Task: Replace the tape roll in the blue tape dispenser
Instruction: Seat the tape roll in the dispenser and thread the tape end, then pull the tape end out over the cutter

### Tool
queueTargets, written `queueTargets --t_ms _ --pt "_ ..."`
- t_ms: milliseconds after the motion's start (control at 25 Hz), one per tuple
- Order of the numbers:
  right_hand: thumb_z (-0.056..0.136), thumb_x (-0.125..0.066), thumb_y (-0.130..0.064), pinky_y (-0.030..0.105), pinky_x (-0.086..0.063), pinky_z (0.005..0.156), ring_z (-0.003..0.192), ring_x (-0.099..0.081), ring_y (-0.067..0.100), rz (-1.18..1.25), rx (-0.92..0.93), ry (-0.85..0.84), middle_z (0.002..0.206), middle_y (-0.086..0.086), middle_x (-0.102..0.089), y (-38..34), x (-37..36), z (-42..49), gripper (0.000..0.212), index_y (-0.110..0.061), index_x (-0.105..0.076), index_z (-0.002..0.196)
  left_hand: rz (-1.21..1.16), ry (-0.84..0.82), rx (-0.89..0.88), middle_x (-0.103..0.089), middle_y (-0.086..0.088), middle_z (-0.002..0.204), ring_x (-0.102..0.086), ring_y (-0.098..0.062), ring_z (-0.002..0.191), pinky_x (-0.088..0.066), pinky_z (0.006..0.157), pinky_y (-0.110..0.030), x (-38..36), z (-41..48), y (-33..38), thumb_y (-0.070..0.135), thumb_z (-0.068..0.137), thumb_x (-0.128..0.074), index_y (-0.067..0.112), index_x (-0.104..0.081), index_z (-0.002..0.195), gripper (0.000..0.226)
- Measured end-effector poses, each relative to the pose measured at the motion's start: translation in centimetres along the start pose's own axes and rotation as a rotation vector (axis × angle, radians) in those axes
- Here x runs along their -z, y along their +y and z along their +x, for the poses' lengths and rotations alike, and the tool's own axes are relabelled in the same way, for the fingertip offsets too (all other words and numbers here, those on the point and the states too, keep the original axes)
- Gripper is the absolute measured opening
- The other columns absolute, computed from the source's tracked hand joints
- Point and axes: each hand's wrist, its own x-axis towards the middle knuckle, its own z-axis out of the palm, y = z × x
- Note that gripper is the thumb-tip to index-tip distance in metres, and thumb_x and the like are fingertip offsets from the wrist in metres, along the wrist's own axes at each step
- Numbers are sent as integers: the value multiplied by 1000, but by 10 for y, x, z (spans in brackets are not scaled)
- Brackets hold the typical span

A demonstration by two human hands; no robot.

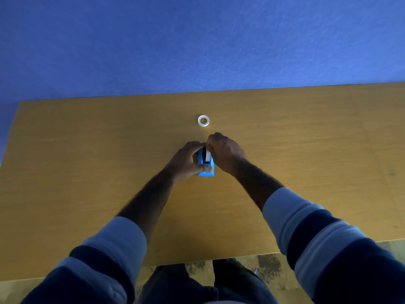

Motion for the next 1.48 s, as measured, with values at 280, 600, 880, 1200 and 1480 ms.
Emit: queueTargets --t_ms 280,600,880,1200,1480 --pt "94 -61 -10 34 -49 57 76 -57 18 -42 73 14 96 6 -62 0 -5 -15 10 -11 -59 104 249 -24 -150 -39 15 158 -46 -11 139 -46 109 -42 -3 -11 2 28 63 -94 38 -27 155 114" --pt "95 -59 -11 32 -42 61 91 -66 28 -3 29 87 109 10 -67 -7 -18 -45 26 -9 -62 121 350 -17 -137 -29 13 166 -38 -13 148 -42 113 -43 -4 -14 3 26 72 -88 43 -28 156 104" --pt "95 -59 -15 36 -56 66 79 -69 23 364 -274 164 101 10 -73 -13 -29 -79 19 -12 -71 110 310 -19 -81 -26 18 166 -33 -10 149 -38 113 -37 -5 -14 4 28 73 -86 49 -24 155 105" --pt "92 -70 -43 19 -39 40 39 -55 12 1298 -1093 -72 63 7 -71 -28 -3 -42 42 -1 -73 90 326 -31 -104 -29 9 167 -30 -12 152 -40 115 -45 -4 -14 8 22 76 -85 37 -28 159 102" --pt "89 -76 -36 17 -40 39 34 -54 8 1363 -1184 -56 54 4 -68 -43 -1 -28 35 -3 -72 82 306 -41 -104 -30 7 167 -31 -15 153 -40 116 -50 -3 -14 7 19 76 -83 36 -29 159 101"
